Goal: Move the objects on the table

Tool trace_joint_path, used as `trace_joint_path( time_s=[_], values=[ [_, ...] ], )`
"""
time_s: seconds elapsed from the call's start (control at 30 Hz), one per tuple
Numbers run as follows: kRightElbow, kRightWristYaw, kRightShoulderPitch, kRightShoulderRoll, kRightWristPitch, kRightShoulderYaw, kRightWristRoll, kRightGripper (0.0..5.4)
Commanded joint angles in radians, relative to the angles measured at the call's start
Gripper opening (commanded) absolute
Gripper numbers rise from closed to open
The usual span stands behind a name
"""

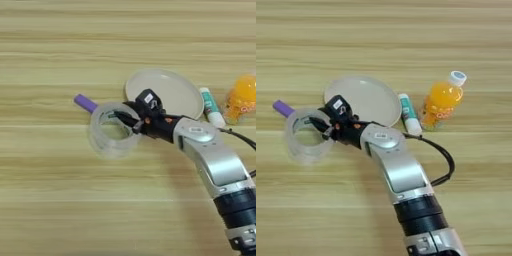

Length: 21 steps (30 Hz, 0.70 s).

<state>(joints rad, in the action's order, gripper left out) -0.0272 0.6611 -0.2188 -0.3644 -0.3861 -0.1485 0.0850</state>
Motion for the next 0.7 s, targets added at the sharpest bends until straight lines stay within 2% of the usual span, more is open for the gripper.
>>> trace_joint_path(
  time_s=[0.03, 0.53, 0.57, 0.7],
  values=[
    [-0.016, -0.010, -0.019, -0.001, 0.003, -0.006, -0.002, 1.52],
    [0.065, -0.020, -0.022, 0.017, 0.030, -0.022, -0.022, 1.52],
    [0.064, -0.021, -0.023, 0.017, 0.031, -0.020, -0.022, 1.81],
    [0.056, -0.025, -0.025, 0.016, 0.034, -0.016, -0.022, 2.35]
  ],
)
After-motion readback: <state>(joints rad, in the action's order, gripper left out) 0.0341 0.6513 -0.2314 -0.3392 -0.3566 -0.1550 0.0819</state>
